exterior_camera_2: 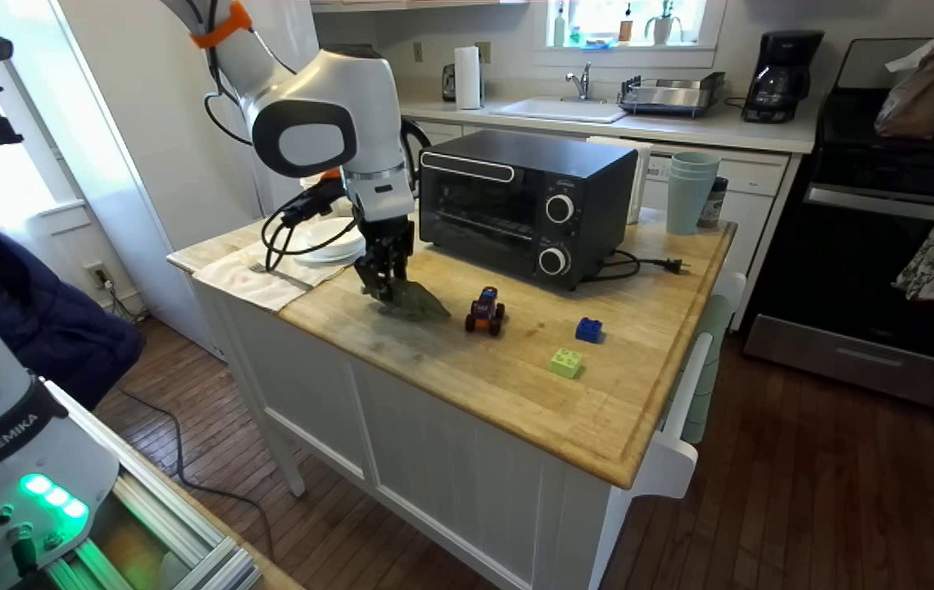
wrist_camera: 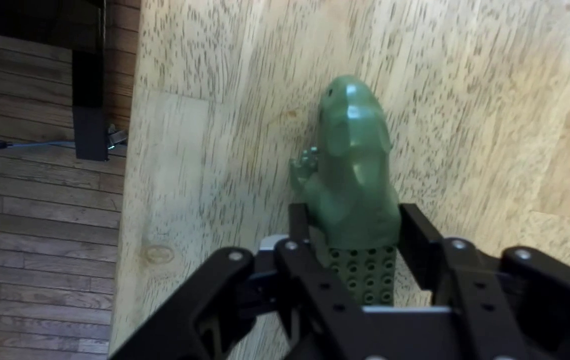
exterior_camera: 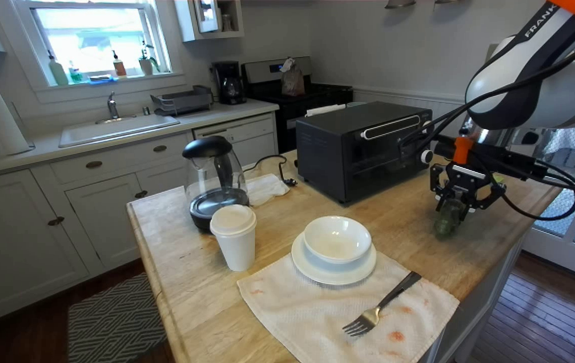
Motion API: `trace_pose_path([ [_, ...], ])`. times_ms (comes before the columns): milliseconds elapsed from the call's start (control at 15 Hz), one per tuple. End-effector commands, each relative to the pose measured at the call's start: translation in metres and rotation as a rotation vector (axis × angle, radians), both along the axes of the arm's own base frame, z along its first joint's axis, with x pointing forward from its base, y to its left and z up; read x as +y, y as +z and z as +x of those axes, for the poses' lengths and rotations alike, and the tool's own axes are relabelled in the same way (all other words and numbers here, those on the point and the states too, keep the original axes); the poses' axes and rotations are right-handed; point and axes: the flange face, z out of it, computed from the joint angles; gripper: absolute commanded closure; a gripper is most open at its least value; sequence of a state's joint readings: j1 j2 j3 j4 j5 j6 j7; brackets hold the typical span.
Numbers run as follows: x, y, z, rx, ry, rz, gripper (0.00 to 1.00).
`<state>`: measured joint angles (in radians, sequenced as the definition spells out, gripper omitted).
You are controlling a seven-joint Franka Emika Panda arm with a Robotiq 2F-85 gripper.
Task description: Turn the toy animal to the right
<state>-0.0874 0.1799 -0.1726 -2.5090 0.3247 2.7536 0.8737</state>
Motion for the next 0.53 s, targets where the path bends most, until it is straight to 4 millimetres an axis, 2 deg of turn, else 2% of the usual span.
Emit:
trace_pose_path([
  [0,-0.0013,-0.0018,0.0036,0.018,-0.057,-0.015,0.77],
  [200,-0.0009,-0.0009,0.0041,0.015,-0.083,-0.015,0.77],
  [267,-0.0006,-0.0004,0.0041,0.013,-0.087,-0.014,0.27],
  [333,-0.0007,-0.0001,0.0043,0.012,-0.088,-0.011,0.26],
  [467,-0.0004,0.0021,0.0035,0.007,-0.089,-0.011,0.13],
])
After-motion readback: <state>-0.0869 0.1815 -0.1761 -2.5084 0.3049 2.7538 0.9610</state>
